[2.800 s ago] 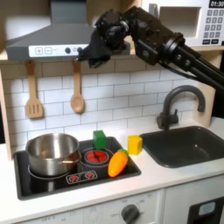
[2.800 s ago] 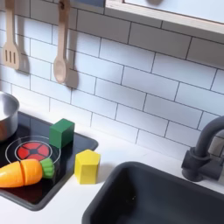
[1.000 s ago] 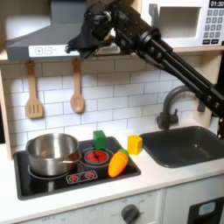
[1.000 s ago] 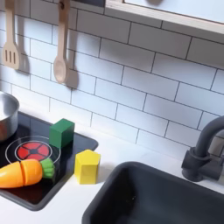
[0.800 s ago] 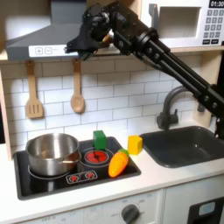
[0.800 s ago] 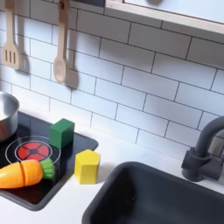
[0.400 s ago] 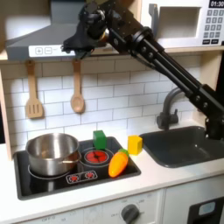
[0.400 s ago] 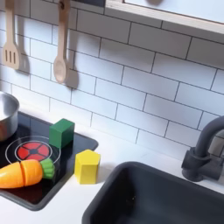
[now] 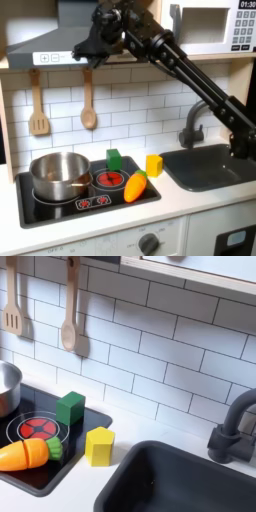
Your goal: Push button
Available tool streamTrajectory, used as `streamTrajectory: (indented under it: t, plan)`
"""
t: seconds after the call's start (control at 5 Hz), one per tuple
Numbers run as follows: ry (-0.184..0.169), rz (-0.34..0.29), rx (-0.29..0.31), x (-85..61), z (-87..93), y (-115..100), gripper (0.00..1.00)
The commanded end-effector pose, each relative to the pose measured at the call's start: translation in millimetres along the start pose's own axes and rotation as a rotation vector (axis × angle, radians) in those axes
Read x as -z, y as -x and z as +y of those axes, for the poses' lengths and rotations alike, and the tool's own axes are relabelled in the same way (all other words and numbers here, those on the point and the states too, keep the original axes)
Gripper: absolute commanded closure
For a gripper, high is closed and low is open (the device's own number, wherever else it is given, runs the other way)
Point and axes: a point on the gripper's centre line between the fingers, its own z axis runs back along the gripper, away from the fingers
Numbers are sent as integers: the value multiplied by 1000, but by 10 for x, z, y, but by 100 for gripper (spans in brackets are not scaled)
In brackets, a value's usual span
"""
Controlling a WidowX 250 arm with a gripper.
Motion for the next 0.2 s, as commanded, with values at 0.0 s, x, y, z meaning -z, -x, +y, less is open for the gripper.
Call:
streamTrajectory:
  t: [0.0]
  plan:
    - [-11, 14, 0, 50, -25, 11, 100]
